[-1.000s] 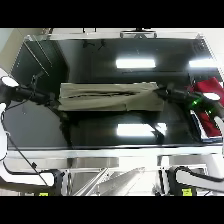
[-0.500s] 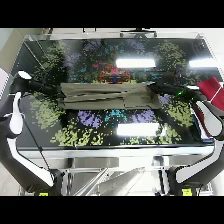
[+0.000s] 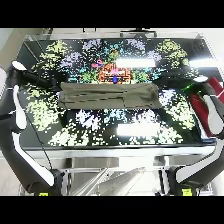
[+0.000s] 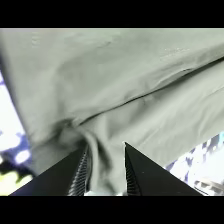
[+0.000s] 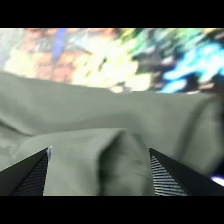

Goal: Fold the shirts.

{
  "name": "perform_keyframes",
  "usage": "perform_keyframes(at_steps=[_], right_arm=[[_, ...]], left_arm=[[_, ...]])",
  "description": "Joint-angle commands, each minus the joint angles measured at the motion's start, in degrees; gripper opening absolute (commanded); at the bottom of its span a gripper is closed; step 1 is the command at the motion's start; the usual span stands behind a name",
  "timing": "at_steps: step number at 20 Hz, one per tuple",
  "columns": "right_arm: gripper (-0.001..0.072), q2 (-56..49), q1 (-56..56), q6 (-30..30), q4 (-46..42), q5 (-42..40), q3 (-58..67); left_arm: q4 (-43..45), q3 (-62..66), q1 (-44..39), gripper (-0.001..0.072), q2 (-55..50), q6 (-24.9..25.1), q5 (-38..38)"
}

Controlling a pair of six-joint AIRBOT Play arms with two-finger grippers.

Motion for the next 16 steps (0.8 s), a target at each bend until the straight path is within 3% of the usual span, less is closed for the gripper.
perform_keyframes(at_steps=[1, 4, 9, 10, 11, 16], right_arm=[[0.0705, 0.39, -3.26, 10.47, -10.14, 5.22, 4.33], [0.0706, -2.19, -2.97, 11.54, -10.4, 11.5, 4.31], [0.0708, -7.43, -1.6, 13.27, -10.34, 12.13, 4.31], [0.0707, -8.15, -1.2, 13.22, -10.34, 12.11, 4.31], [0.0708, -8.76, -0.83, 13.25, -10.29, 12.15, 4.33], [0.0703, -9.92, 3.26, 12.55, -10.21, 12.09, 4.35]], left_arm=[[2.69, -1.18, 2.62, 0.025, 5.03, -3.61, 1.81], [-4.55, -7.87, 3.67, 0.0247, 9.75, -3.37, 4.09], [-10.64, -12.0, -0.2, 0.0245, 11.91, -0.74, 4.31], [-10.51, -11.98, -1.62, 0.0175, 11.74, -0.74, 4.33], [-10.25, -11.98, -2.99, -0.0001, 11.63, -0.09, 4.46], [-10.25, -11.98, -10.75, 0.0004, 11.58, 0.59, 8.72]])
